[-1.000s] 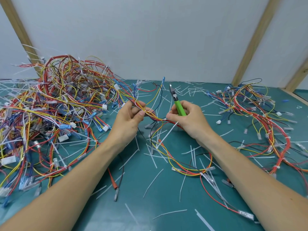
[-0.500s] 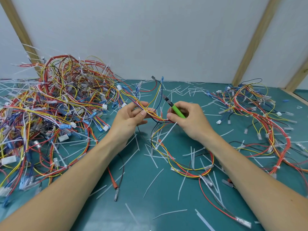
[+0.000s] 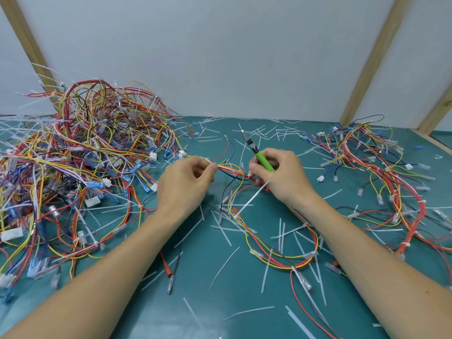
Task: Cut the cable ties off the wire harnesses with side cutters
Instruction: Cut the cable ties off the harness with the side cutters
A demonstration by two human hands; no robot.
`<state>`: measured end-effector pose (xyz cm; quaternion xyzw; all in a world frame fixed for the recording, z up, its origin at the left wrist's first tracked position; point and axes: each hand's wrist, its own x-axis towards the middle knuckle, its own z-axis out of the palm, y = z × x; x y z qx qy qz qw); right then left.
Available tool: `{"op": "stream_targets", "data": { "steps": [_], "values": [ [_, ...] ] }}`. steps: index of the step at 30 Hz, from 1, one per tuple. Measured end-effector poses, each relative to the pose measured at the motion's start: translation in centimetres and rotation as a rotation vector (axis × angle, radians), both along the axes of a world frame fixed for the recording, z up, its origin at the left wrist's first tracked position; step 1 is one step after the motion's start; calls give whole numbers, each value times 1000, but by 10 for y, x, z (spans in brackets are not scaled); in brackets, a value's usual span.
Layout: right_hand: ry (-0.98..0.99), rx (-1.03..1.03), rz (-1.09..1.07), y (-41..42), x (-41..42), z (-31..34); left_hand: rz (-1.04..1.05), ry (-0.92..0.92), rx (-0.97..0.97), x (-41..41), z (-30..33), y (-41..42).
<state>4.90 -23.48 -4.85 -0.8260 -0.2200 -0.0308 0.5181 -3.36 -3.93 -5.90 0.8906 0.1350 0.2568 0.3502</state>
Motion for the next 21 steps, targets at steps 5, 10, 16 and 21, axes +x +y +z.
{"op": "stream_targets", "data": {
  "steps": [5,10,16,21],
  "values": [
    [41,54,-52,6,-4,0,-105,-308,201,-5,10,-11],
    [12,17,-86,10,-8,1,-526,-159,66,-9,3,-32],
    [42,89,-87,11,-8,4,-364,37,85,1,-6,-24],
    [160,243,24,13,-10,6,-327,5,-78,2,-9,-24]
  ]
}}
